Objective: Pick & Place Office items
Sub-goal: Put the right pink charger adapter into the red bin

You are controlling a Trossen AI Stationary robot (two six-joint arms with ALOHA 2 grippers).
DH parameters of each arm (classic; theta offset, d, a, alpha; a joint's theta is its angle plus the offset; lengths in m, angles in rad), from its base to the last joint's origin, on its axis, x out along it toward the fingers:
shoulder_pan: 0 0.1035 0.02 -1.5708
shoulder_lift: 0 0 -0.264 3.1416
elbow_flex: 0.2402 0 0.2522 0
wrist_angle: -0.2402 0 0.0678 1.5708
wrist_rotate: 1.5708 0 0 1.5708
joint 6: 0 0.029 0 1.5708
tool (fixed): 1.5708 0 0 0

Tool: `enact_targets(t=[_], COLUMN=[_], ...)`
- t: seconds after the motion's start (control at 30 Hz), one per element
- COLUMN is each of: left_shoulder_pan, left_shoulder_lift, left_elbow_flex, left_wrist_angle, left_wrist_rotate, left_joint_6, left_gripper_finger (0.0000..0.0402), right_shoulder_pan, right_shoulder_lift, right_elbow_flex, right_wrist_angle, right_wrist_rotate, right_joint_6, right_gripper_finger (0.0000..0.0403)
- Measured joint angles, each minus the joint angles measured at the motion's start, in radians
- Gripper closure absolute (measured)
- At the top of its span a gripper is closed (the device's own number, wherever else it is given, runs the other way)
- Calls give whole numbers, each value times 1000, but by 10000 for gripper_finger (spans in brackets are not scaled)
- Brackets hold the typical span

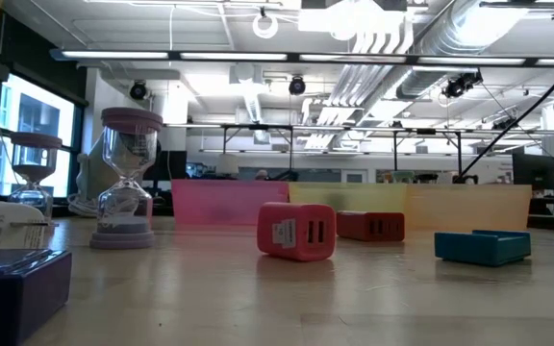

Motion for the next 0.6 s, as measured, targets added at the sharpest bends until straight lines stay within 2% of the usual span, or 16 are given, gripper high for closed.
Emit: enact_targets(t=[0.33, 0.6], left_shoulder_pan=[-21, -21], left_shoulder_lift=[0, 0], left_elbow_flex=[0, 0], left_wrist_angle=[0, 0], left_wrist_rotate=[0, 0], left_joint_6=[-10, -192], left_gripper_finger=[62, 62], right_shoulder_pan=[0, 0], right_shoulder_lift=[-1, -1], right_elbow_flex=[0, 0], right_wrist_angle=[17, -20], right_wrist_rotate=[-17, -14], right_joint_6=[-41, -45], right_gripper_finger=[263, 263])
